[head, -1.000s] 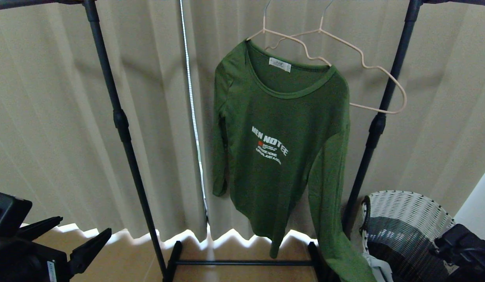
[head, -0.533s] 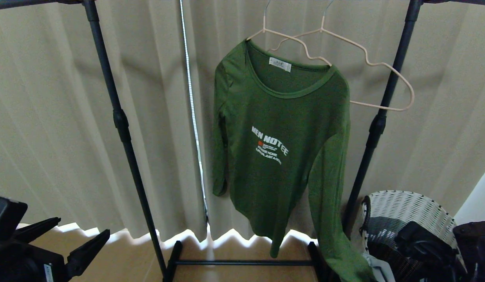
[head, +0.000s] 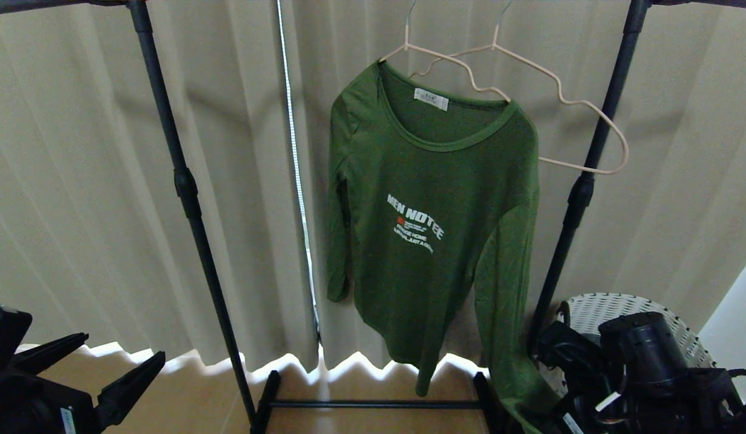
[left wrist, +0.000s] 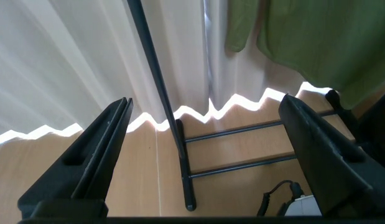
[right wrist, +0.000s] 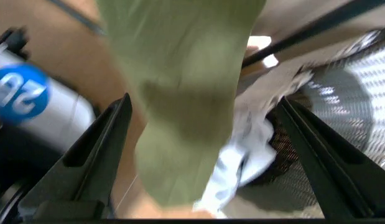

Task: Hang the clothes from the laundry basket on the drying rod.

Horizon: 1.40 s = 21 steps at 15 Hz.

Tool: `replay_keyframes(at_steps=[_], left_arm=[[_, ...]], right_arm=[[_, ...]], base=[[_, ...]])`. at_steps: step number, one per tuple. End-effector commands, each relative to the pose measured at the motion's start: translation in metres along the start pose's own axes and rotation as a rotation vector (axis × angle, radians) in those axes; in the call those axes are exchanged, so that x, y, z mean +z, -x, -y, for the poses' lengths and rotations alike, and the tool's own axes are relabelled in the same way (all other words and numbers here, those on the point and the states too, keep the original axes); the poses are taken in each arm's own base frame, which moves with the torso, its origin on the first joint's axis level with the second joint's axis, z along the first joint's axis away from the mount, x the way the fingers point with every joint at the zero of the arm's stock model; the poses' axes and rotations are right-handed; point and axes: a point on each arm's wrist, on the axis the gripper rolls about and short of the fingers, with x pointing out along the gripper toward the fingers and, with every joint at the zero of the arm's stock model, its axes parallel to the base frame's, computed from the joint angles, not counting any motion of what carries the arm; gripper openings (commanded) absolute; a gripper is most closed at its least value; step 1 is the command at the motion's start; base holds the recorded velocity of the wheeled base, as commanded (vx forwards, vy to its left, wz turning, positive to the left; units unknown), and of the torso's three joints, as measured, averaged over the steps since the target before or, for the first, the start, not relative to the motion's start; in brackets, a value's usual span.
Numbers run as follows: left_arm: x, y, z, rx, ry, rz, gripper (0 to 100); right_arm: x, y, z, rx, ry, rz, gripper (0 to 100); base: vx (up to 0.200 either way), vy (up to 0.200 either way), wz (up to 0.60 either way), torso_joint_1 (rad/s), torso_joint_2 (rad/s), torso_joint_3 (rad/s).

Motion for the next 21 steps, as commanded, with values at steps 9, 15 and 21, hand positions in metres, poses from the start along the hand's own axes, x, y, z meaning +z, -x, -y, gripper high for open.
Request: replay_keyframes(at_steps=[9,15,21], left_arm=[[0.002,0.003,0.000,0.004,0.001,0.017,100],[0.002,0.003,0.000,0.005,0.001,0.020,100],[0.001,0.003,0.000,0.004,0.000,0.017,100]], right_arm=[[0.055,-0.043,-0.014,-0.035,-0.057,0.367,100],[0.036,-0.027,0.005,-0.075,-0.048,0.320,100],[-0.005,0.033,0.025,-0.132,0.046,0.074,100]], base=[[0.000,0.000,0.00,0.000,0.00,0.000],[0.000,0.000,0.00,0.000,0.00,0.000],[0.000,0.000,0.00,0.000,0.00,0.000]])
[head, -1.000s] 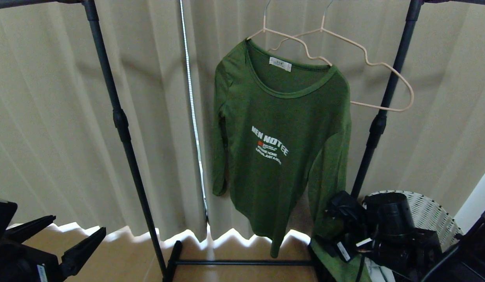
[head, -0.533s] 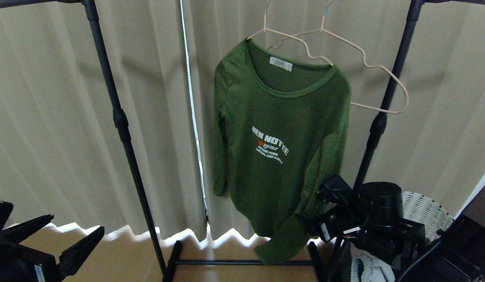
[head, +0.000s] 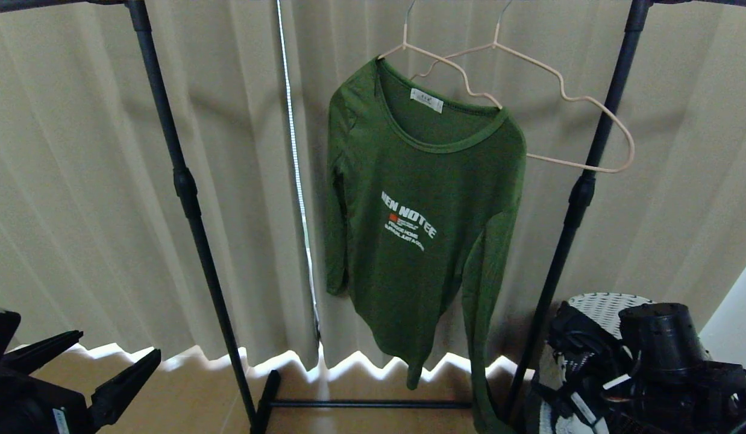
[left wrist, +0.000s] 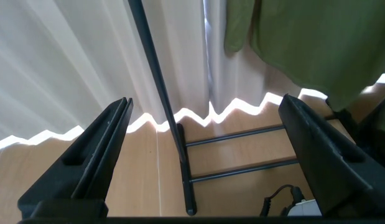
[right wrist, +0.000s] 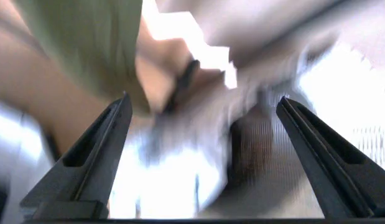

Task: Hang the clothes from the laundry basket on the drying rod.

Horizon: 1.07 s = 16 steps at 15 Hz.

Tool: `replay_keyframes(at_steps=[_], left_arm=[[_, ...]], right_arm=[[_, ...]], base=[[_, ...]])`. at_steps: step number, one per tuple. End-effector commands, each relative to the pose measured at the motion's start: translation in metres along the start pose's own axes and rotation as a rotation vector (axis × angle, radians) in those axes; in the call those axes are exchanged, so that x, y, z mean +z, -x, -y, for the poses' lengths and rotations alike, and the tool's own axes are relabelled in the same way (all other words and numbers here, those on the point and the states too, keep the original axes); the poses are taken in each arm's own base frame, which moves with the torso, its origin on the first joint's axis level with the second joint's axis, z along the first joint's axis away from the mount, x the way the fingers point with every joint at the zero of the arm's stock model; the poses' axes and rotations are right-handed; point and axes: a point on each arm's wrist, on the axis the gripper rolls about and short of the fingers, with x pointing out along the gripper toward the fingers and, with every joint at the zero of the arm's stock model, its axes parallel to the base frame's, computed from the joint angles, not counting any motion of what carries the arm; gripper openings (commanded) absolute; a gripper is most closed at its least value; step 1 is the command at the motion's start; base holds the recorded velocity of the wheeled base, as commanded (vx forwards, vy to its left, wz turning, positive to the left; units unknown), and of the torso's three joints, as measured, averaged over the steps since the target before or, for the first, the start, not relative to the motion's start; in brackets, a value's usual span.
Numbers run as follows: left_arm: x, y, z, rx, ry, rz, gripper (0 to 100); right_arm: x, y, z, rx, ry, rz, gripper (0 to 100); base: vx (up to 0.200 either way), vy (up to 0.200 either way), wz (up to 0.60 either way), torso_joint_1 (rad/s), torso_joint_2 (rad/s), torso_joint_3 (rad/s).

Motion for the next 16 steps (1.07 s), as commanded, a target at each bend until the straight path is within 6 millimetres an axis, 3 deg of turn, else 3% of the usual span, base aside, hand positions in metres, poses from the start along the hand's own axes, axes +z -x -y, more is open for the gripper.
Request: replay_keyframes(at_steps=[1,5,10,16], left_arm=[[0.000,0.000,0.000,0.000,0.000,-0.001,100],[0.000,0.001,0.000,0.000,0.000,0.002,100],[0.001,0.002,0.000,0.003,0.000,0.010,100],[0.001,0.003,-0.001,0.007,0.001,0.017,100]], right_arm=[[-0.003,0.031,0.008,-0.015,0.001,-0.004,100],[-0.010,0.014,0.005,-0.060,0.029,-0.184,100],[0.004,0.007,0.007,-0.064,0.034,-0.164,100],[-0.007,-0.021,-0.002,-0.045,0.060,-0.281,100]], base=[[0.000,0.000,0.00,0.000,0.00,0.000],[0.000,0.000,0.00,0.000,0.00,0.000],[0.000,0.000,0.00,0.000,0.00,0.000],[0.000,0.000,0.00,0.000,0.00,0.000]])
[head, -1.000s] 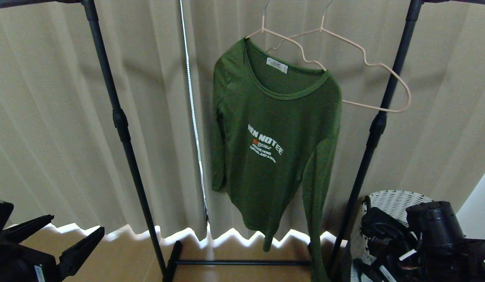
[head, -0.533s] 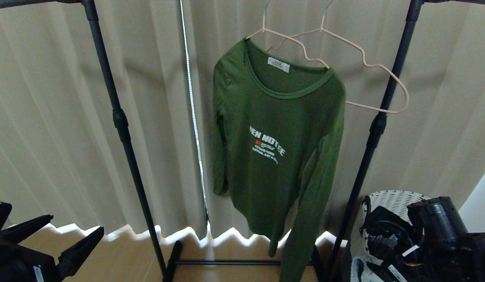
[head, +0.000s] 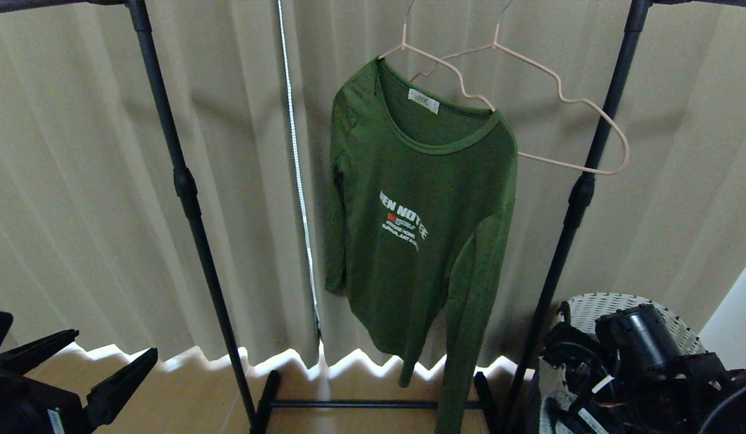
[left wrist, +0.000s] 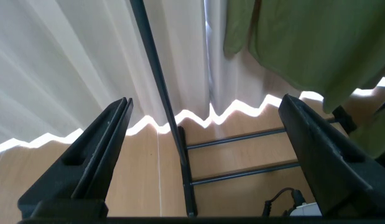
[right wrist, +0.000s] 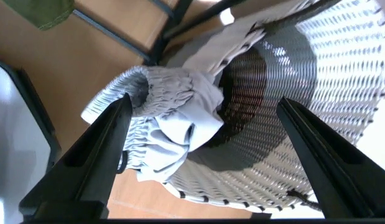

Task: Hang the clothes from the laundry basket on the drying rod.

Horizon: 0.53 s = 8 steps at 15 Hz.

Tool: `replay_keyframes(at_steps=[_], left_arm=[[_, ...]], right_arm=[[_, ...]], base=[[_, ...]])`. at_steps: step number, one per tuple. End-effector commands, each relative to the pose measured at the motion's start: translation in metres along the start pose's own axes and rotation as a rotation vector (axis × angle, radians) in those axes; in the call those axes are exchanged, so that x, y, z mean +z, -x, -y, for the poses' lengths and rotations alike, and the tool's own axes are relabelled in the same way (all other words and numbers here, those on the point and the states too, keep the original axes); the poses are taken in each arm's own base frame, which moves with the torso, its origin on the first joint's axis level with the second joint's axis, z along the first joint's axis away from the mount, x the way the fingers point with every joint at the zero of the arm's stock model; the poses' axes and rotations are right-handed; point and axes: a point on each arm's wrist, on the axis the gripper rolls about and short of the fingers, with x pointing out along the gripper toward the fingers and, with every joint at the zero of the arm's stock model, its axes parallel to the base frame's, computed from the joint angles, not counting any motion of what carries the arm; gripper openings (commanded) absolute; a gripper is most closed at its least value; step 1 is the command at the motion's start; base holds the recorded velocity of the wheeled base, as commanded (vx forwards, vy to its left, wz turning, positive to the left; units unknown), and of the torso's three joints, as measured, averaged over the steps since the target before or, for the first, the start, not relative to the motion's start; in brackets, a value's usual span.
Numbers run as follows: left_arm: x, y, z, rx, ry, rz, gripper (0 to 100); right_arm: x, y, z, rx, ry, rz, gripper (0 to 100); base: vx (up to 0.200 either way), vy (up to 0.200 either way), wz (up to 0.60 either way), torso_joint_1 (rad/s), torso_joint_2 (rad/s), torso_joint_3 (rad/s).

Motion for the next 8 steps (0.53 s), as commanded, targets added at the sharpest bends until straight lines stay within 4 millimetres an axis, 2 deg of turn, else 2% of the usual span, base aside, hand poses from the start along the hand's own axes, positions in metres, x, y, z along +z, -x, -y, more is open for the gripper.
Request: replay_keyframes(at_steps=[1,5,8], left_arm=[[0.000,0.000,0.000,0.002,0.000,0.003,100],[0.001,0.001,0.000,0.001,0.000,0.009,100],[0.000,0.001,0.000,0.002,0.002,0.007,100]], right_arm=[[-0.002,-0.015,-0.001,0.002,0.003,-0.061,100],[0.006,-0.018,0.003,-0.003,-0.011,-0.043,100],[0.014,-0.017,-0.001,0.007,0.005,-0.014,100]], base=[[0.000,0.000,0.00,0.000,0.00,0.000],[0.000,0.000,0.00,0.000,0.00,0.000],[0.000,0.000,0.00,0.000,0.00,0.000]])
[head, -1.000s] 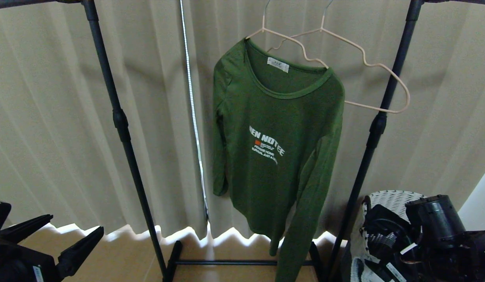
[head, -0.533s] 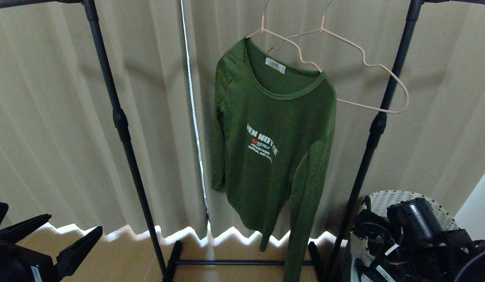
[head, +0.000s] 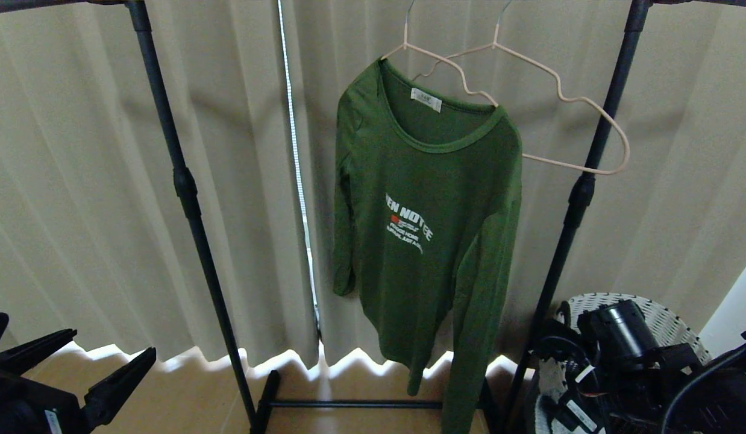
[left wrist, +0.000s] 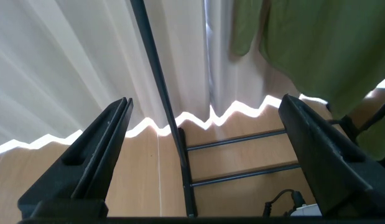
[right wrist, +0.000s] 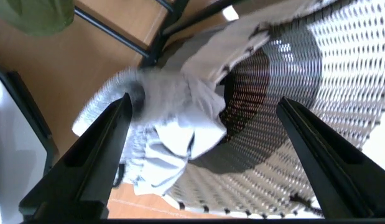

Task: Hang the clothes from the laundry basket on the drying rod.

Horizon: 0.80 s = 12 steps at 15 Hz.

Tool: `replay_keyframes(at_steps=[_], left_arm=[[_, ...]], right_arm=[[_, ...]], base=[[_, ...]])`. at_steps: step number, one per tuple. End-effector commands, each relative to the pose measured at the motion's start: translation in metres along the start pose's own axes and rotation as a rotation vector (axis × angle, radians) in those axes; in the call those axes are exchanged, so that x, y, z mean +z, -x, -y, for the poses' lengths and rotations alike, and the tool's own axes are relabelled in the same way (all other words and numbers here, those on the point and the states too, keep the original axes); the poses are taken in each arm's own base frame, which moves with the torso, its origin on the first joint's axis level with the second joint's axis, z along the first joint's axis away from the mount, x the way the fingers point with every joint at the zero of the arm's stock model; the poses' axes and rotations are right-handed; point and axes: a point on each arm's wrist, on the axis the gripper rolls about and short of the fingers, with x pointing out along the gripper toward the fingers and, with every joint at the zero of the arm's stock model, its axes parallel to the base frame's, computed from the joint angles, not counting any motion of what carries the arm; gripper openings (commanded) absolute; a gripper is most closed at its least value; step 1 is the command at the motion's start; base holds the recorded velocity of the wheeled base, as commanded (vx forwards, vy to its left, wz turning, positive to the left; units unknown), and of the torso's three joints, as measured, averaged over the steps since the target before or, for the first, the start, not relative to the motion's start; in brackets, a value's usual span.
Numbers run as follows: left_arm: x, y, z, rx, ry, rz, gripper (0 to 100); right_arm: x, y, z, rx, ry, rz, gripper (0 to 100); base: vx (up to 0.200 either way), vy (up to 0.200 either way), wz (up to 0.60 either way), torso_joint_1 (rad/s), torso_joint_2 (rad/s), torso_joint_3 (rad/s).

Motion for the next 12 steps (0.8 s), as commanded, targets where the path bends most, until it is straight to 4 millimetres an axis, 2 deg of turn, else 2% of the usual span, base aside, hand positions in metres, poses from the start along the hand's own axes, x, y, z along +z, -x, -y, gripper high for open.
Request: replay_keyframes(at_steps=[1,5,12], left_arm=[[0.000,0.000,0.000,0.001,0.001,0.001,100],[0.000,0.000,0.000,0.001,0.001,0.001,100],[0.001,0.001,0.000,0.003,-0.001,0.008,100]], right_arm=[[0.004,-0.005,-0.003,0.009,0.011,-0.003,100],[0.001,-0.018,-0.007,0.012,0.002,-0.051,100],[-0.008,-0.026,0.012,-0.019,-0.061,-0.110,100]], base=[[0.000,0.000,0.00,0.000,0.00,0.000],[0.000,0.000,0.00,0.000,0.00,0.000],[0.000,0.000,0.00,0.000,0.00,0.000]])
